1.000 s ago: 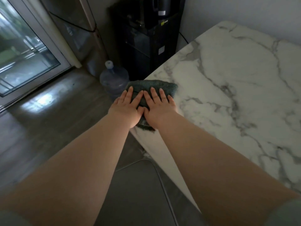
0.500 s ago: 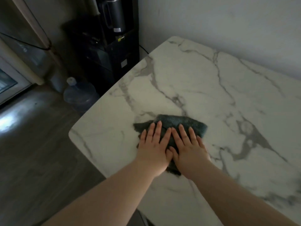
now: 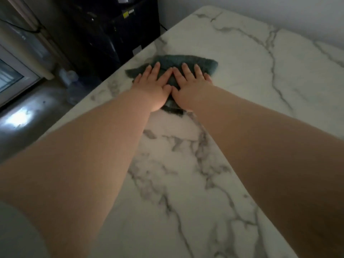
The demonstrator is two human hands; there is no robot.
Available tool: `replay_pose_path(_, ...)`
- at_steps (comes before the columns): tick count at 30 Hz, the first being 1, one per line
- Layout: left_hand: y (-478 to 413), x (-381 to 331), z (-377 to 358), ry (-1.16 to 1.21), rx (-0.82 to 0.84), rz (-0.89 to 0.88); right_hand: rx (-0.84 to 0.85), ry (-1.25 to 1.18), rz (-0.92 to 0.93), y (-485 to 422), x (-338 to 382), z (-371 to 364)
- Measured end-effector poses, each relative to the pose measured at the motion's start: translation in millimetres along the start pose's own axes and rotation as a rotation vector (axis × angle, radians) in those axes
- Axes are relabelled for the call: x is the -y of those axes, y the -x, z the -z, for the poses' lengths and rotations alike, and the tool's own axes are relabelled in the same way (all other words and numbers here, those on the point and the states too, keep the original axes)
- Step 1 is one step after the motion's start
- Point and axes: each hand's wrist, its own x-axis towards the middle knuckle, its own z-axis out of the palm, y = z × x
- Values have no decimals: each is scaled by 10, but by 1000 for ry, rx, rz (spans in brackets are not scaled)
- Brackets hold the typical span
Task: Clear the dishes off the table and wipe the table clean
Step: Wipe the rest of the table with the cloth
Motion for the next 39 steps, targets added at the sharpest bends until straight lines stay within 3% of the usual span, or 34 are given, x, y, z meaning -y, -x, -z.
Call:
replay_pose_path(10, 221, -204, -68, -40, 16, 13, -10, -52, 20, 314, -124, -94)
replay_pose_path(16, 1126, -502, -279, -40, 71, -81, 43, -55, -32, 1357, -146, -258)
replay_pose_path(29, 3323, -1089, -897, 22, 136, -471, 92, -91, -327, 4095, 54, -841)
replay_pose_path(39, 3963, -1944, -1111, -24, 211, -600, 48, -142, -464, 5146, -456, -1086)
